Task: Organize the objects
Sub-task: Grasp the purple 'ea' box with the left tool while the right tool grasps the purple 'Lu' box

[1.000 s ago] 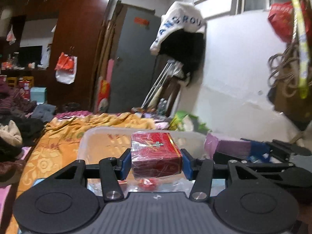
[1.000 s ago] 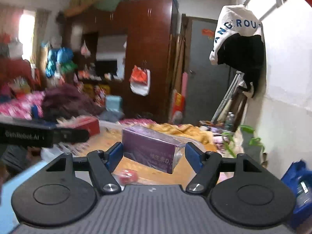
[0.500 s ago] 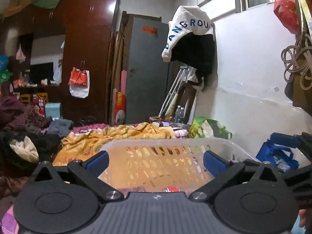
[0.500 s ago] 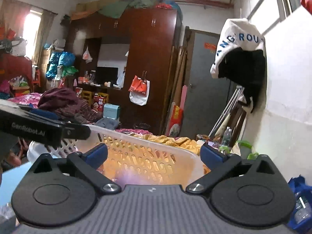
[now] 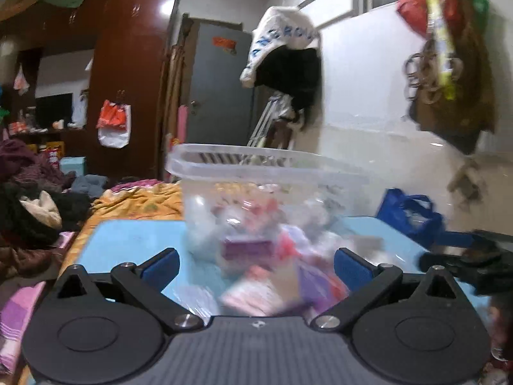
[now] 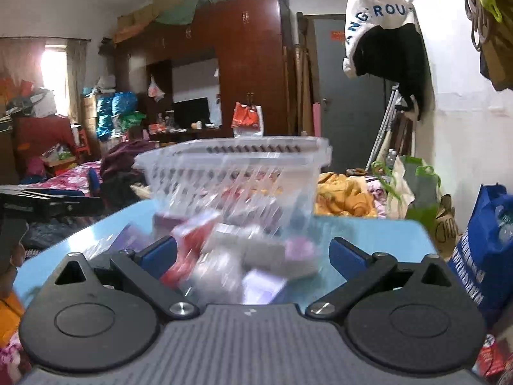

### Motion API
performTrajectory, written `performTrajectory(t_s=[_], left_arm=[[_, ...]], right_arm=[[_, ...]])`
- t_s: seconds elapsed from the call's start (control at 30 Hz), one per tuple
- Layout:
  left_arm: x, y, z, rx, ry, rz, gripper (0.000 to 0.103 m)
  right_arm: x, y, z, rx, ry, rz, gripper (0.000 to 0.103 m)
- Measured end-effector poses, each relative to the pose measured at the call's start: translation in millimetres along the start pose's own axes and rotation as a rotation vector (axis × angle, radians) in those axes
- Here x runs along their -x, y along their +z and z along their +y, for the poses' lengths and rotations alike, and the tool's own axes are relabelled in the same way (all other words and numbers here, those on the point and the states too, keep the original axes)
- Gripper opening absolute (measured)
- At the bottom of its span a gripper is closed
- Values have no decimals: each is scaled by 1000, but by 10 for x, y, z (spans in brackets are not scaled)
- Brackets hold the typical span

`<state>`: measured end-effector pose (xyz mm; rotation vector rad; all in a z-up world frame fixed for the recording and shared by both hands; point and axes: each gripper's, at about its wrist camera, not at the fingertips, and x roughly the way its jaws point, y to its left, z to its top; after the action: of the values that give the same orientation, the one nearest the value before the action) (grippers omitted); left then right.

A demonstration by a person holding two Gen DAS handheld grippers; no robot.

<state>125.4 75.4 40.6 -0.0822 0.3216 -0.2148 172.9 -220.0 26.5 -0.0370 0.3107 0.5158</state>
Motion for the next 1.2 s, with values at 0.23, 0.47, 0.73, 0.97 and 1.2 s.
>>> performTrajectory(t_s=[0.23,0.47,0.73,0.97,1.2], left_arm=[[-37,-276,-426,-89,-25,55,100],[-205,-502,-755,-197,-13,122,100],[-328,-527,-793,-185,37,147,100],[-328,-530,-820,-204,59,130,100],[-273,-556,-811,-213,86,83,73]], right_arm=[[-228,-73,51,97,-30,57,103],[-343,-142,127,121,-34,122,103],[-396,-229,118,100,-44,187,82],[-455,-268,-5,11,-29,241,53],[-302,-303,-49,-30,-18,153,42]])
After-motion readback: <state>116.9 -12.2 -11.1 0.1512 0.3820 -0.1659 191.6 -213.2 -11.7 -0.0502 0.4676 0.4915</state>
